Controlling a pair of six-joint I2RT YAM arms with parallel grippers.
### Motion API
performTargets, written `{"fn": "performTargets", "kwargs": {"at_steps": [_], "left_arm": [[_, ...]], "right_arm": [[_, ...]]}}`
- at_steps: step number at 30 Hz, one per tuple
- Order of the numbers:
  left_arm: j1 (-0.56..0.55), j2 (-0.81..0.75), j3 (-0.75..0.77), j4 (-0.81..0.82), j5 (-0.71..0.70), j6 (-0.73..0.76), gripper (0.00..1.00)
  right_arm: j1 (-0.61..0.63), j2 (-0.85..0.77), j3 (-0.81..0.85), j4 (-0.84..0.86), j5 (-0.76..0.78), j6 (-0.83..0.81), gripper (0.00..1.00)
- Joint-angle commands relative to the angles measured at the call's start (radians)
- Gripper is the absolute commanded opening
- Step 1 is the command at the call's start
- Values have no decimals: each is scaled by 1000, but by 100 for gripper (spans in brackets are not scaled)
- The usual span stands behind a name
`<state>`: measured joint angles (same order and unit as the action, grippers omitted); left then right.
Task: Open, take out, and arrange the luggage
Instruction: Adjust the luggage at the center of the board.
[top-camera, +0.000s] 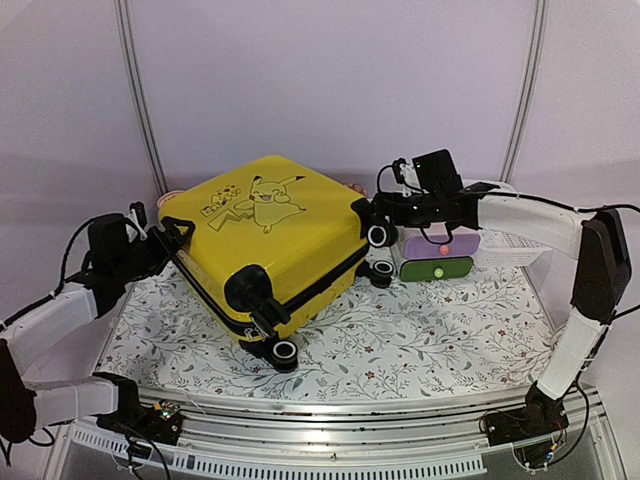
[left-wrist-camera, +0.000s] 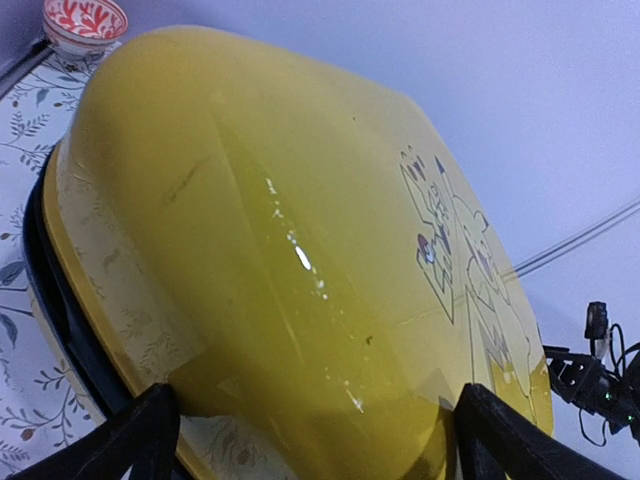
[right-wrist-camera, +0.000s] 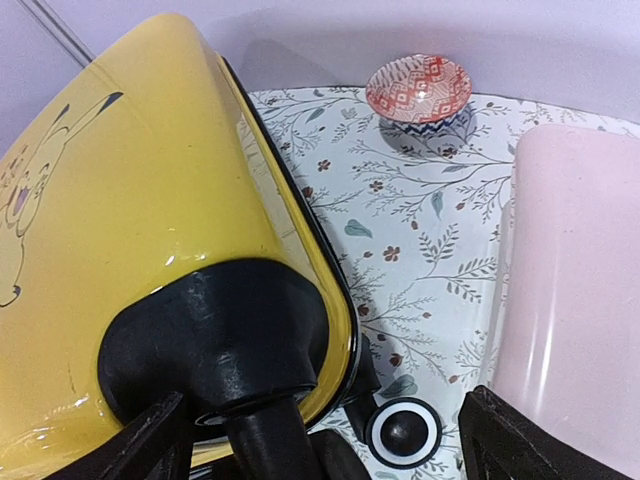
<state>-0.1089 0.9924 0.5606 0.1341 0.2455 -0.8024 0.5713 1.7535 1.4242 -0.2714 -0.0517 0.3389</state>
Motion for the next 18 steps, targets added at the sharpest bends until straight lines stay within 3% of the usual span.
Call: {"fn": "performTargets", "kwargs": {"at_steps": [1,5,10,18], "left_arm": [[-78,-46,4,18,206,39,97],[-110,-96,23,-104,163,130,94],[-171,-229,17,-283,23,221,92],[-277,-472,-67,-361,7,220,87]], "right_arm": [[70,-26,-34,-31,180,-71,94],[172,-93,-97,-18,310,-131,95],[220,-230,-247,87,288,-91,94],[323,-353,-410,232,269,-107,94]]}}
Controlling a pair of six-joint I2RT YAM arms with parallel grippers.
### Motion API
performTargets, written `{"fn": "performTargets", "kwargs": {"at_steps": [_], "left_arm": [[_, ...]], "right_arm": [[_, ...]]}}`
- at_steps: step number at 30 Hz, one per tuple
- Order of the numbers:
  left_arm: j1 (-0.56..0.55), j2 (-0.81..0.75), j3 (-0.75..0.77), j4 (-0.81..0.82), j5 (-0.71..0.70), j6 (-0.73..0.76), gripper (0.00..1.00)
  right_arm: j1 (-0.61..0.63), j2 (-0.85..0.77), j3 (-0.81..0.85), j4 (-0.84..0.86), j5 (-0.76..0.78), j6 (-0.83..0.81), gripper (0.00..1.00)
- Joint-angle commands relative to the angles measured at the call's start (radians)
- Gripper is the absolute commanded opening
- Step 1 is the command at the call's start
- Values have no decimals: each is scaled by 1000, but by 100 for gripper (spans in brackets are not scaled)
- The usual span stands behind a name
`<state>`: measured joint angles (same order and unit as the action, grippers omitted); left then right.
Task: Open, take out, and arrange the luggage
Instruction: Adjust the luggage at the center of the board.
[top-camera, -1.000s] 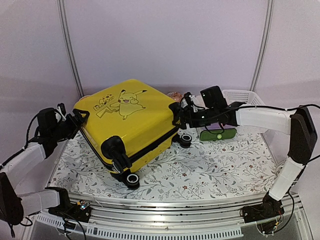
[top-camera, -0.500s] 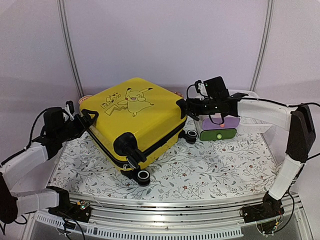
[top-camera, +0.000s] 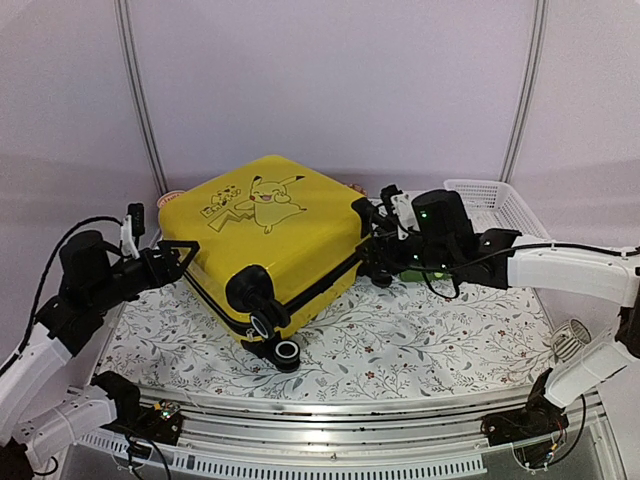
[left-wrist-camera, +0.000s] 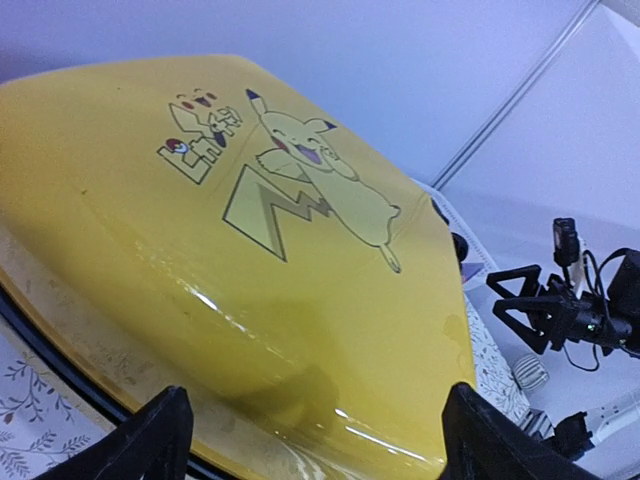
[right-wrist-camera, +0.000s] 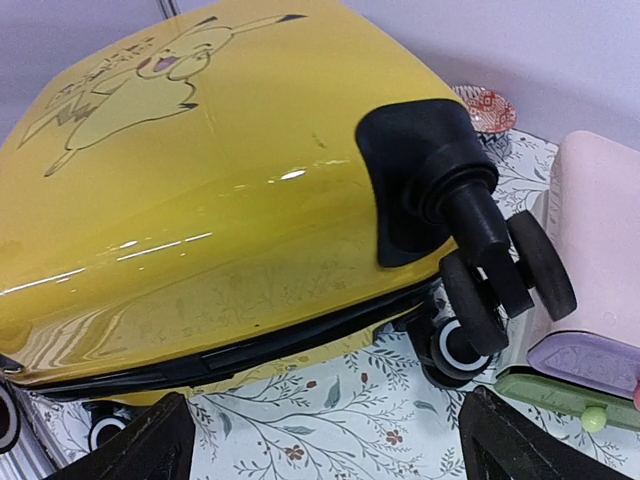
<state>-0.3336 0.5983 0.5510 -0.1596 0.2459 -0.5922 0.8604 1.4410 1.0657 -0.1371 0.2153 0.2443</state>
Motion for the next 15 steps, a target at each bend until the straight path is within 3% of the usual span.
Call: {"fn": "performTargets", "kwargs": {"at_steps": [1,8,15], "left_arm": [[-68,-98,-80,-69,10,-11,86],[-160,-168,-235,19,41,-162,79],[-377,-203,-375,173,-23,-193,70]], "right_arm": [[47,-44,-70,109,-2,-10,94],[134,-71,-216,268,-73,52,90],[241,-48,-342,502,-128,124,89]]}}
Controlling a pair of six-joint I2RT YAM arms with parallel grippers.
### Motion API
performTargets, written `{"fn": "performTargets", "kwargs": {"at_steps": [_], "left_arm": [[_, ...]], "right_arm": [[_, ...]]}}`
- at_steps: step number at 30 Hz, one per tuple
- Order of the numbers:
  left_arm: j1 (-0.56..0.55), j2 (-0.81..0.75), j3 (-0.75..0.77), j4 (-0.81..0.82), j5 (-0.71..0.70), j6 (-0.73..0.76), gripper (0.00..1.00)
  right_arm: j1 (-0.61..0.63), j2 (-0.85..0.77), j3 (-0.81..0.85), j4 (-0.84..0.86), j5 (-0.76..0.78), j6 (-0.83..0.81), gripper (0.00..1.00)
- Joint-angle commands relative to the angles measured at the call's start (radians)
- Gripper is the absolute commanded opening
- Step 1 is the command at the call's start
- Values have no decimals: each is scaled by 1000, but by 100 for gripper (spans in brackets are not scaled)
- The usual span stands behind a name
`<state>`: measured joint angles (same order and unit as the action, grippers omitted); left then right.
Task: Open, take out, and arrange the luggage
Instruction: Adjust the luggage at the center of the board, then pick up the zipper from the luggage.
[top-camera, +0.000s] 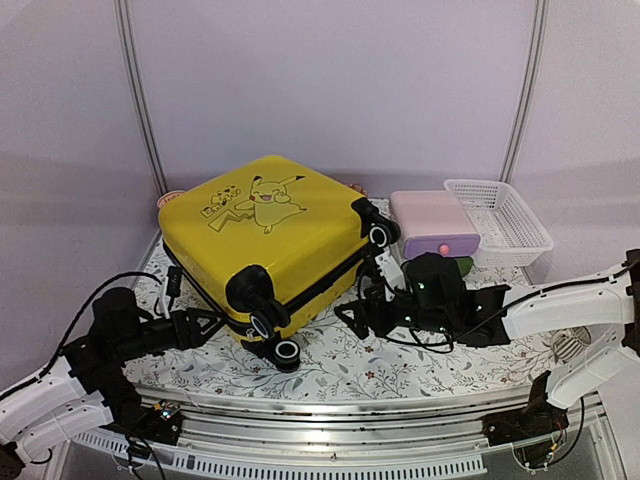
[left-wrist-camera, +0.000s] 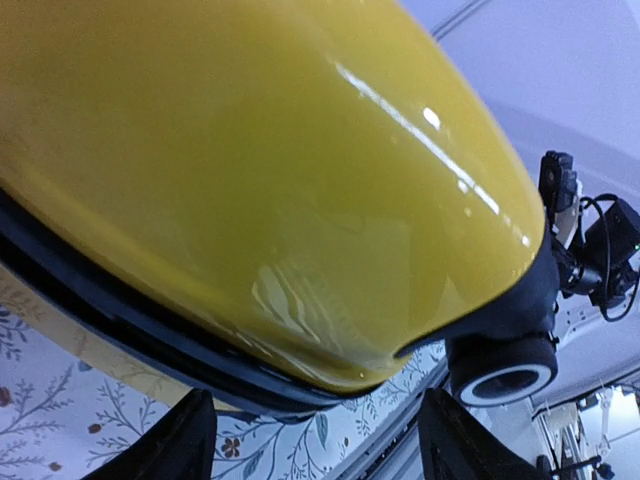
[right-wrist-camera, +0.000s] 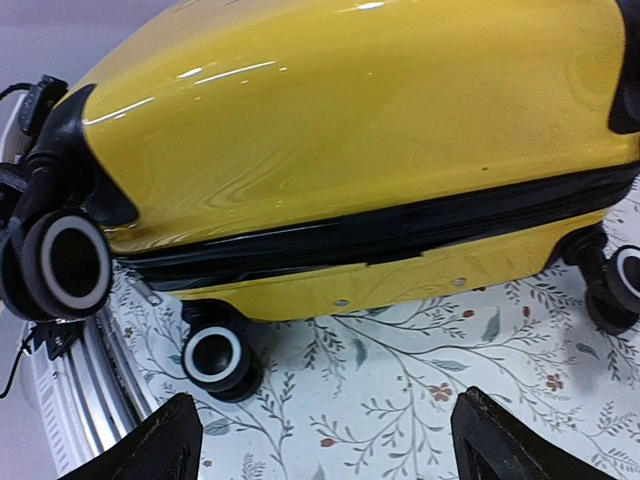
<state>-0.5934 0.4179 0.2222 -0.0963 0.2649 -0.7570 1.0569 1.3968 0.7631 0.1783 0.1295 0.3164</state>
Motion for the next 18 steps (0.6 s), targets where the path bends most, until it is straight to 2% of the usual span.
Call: {"fn": "performTargets", "kwargs": {"at_steps": [1,6,12,14,18], "left_arm": [[-172,-26,-49,108,-74,-24,69],[-403,5,-33,75,-307,-8,67],[-662,124,1,21,-644,-86,52],[-702,166,6,24,-710,-111,51],[-715,229,-8,81,-733,-130,50]], "right_arm": [[51,7,-43,203,-47,56,89],[63,51,-58,257,-66,101,88],[75,73,-78,314,-87,122,88],[78,75,-82,319,-87,122,88],[78,74,-83,325,-85,121,88]]}}
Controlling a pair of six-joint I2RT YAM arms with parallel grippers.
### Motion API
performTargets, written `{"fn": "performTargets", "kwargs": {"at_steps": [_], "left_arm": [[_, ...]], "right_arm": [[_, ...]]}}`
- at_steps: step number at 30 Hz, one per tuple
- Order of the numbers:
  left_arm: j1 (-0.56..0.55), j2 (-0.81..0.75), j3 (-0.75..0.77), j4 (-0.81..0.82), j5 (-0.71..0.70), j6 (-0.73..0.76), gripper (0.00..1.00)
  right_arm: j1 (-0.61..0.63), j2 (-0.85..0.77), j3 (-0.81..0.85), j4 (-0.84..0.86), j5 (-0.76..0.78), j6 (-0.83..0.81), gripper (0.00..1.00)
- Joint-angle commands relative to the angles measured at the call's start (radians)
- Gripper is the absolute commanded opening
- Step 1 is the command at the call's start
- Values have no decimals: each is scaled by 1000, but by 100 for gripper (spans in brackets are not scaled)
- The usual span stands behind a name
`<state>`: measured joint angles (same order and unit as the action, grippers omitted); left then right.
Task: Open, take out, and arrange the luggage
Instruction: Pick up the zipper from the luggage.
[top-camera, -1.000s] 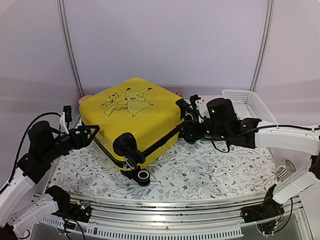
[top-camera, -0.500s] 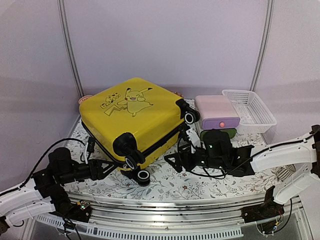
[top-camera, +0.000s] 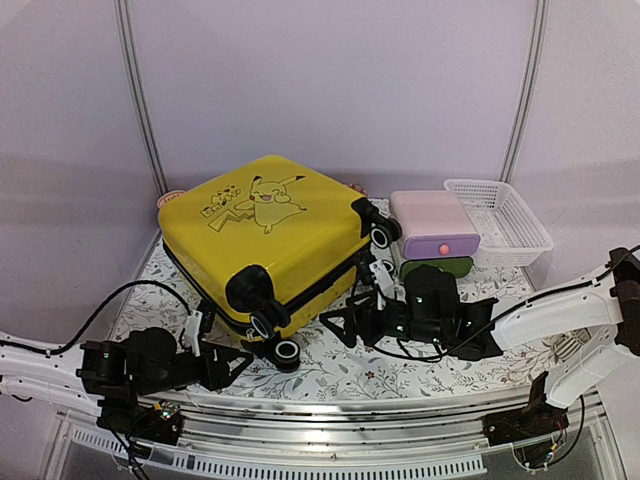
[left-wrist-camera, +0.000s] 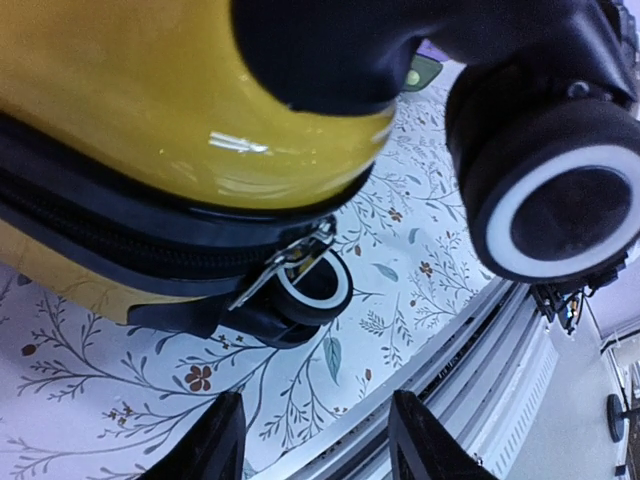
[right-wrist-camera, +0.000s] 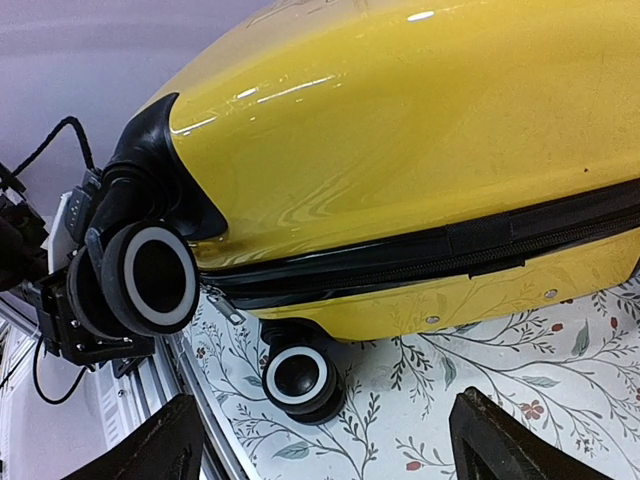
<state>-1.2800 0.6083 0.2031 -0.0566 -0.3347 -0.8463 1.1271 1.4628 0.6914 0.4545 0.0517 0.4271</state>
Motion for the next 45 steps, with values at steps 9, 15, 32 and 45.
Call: {"fn": "performTargets", "kwargs": {"at_steps": [9,15,32,45], "left_arm": [[-28,37,-79,247,-194,-26,44],[-18,114,-69,321,-152,-16,40],[105,213,-69,436,-39,-27,32],[156,237,-85,468,20,-47,27]], "right_arm": [[8,11,-11,55,-5,5,88],[7,16,-10,55,2,1,88],[8,20,-13,53,5,-2,88],[7,38,-5,50,-3,-10,88]]}}
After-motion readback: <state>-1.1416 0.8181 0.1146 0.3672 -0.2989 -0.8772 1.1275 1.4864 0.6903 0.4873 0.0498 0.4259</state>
